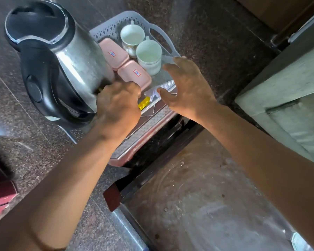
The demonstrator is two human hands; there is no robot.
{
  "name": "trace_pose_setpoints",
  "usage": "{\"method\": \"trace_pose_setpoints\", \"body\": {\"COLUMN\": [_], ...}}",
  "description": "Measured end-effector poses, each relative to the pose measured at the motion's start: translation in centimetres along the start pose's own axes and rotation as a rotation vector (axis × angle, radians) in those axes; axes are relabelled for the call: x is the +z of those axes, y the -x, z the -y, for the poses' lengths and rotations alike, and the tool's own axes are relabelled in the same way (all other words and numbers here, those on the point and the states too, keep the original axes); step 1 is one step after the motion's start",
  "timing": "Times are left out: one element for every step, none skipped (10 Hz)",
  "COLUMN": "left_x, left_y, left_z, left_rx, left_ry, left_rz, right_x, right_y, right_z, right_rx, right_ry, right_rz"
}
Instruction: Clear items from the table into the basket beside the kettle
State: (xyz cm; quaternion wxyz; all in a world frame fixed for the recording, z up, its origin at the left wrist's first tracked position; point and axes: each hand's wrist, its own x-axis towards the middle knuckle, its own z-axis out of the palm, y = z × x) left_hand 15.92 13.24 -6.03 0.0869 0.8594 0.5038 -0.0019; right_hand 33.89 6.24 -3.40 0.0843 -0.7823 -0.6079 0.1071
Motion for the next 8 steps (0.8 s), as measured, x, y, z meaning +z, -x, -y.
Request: {"method": "trace_pose_setpoints", "body": {"left_x": [-0.3, -0.9, -0.7, -0.2, -0.4, -1.4, -3.8, -7.1], "left_y": [-0.8, -1.3, -1.4, -1.4, -1.2, -0.8, -0.2, 1.1], "left_z": [-0.3, -0.6, -0.5, -0.1, 0.0, -0.4, -1.8, -4.1], "left_rx": [-0.013, -0.001, 0.031, 0.058, 0.064, 0.065, 0.082, 0.125], "left_ry": [-0.061, -0.130, -0.155, -0.145, -0.100, -0.060, -0.028, -0.008], "left_rz": [0.037, 0.077, 0.093, 0.099, 0.084, 0.085, 0.072, 0.062], "right_x": [0.0, 0.0, 0.2, 0.5, 0.4, -0.5, -2.5, -5.3], "right_y": [0.1, 0.2, 0.3, 0.3, 0.3, 0.3, 0.6, 1.8], "right_z": [0.1, 0.2, 0.2, 0.2, 0.1, 0.0, 0.1, 0.3], "right_rx": [0.002, 0.004, 0.004, 0.019, 0.030, 0.025, 0.017, 0.057], "right_ry": [0.030, 0.042, 0.029, 0.009, -0.030, -0.044, -0.066, -0.043], "right_rz": [0.008, 0.008, -0.004, 0.011, 0.038, 0.081, 0.066, 0.063]}}
